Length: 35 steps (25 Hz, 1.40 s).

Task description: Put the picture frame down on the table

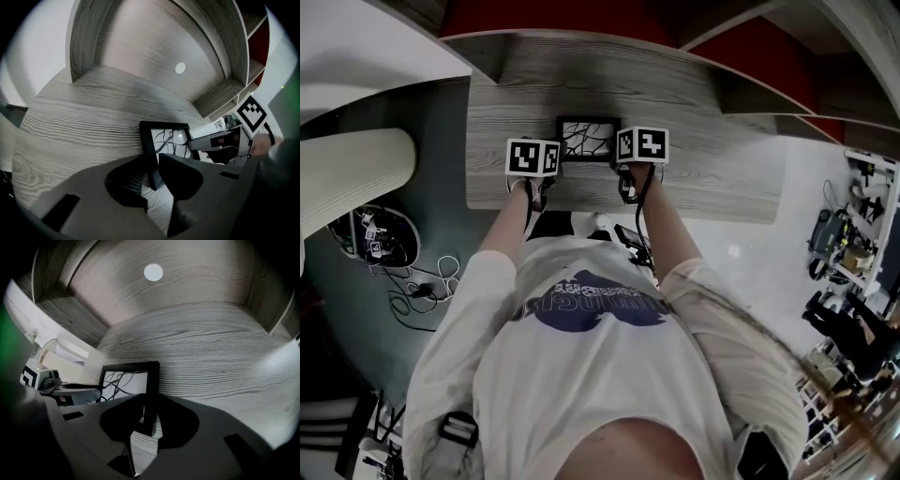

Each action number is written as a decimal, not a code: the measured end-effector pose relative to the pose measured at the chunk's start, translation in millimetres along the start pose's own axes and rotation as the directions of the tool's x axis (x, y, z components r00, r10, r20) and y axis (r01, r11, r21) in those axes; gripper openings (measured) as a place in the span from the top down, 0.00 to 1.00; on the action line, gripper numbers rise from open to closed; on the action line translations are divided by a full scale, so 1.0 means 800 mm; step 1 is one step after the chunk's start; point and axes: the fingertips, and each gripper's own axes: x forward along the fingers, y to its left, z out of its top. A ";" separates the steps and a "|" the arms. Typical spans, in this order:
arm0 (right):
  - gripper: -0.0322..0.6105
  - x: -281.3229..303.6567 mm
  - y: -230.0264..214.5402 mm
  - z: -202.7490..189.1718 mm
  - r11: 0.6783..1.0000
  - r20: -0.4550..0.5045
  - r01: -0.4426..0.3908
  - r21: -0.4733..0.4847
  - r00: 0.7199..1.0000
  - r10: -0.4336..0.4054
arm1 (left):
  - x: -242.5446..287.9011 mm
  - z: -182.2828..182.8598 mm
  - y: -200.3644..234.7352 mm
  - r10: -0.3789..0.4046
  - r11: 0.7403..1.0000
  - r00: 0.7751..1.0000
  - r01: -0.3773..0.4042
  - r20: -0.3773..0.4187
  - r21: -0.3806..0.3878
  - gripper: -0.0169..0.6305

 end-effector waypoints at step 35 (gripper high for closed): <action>0.78 -0.003 -0.005 -0.001 1.000 0.005 -0.012 0.020 1.000 0.012 | -0.006 0.005 0.008 -0.158 0.962 0.978 0.183 0.135 -0.202 0.83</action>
